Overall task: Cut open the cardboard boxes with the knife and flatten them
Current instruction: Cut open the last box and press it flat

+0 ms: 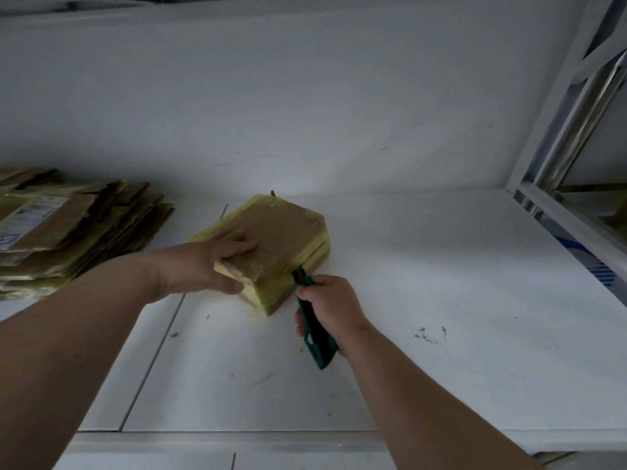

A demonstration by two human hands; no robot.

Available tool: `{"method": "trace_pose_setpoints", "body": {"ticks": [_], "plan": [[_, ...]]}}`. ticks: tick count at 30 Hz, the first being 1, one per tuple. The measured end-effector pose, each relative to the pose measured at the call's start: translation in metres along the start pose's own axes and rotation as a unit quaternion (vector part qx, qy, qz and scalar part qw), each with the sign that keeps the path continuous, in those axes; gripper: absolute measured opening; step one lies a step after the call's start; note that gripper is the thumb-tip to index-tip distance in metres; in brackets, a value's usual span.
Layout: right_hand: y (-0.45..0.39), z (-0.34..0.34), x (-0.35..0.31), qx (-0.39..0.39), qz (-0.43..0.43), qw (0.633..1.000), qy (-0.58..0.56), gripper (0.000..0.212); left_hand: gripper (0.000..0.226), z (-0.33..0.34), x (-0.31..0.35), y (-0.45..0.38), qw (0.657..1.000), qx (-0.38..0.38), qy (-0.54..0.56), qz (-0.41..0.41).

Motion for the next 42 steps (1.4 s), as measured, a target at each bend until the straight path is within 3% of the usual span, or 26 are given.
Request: {"method": "trace_pose_setpoints", "body": {"ticks": [7,14,20,29,37,42], "plan": [[0.001,0.007,0.005,-0.016,0.011,1.000,-0.023,0.022,0.062,0.005,-0.003,-0.003,0.988,0.070,-0.124,0.057],[0.024,0.017,0.017,-0.067,0.007,0.998,-0.017,0.021,0.069,0.010,-0.007,-0.009,0.985,0.082,-0.130,0.073],[0.027,0.012,0.012,-0.085,0.010,0.996,0.018,0.020,0.068,0.008,-0.012,-0.009,0.978,0.113,-0.168,0.055],[0.027,-0.003,0.017,-0.078,0.022,0.996,-0.026,0.011,0.065,0.004,0.017,-0.007,0.936,0.182,-0.298,0.036],[0.031,-0.030,0.008,-0.086,0.004,0.996,0.016,0.009,0.072,0.007,0.042,-0.010,0.925,0.213,-0.314,0.010],[0.041,-0.036,0.008,-0.118,0.006,0.991,0.064,0.012,0.060,0.011,0.052,-0.014,0.919,0.224,-0.323,-0.038]]}}
Point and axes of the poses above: each hand's wrist, its own y-axis away from the middle knuckle, its own z-axis out of the palm, x = y × z, the point moved 8 cm from there along -y, towards the middle knuckle, and after that the axes turned 10 degrees about x, right-handed, at the moved point
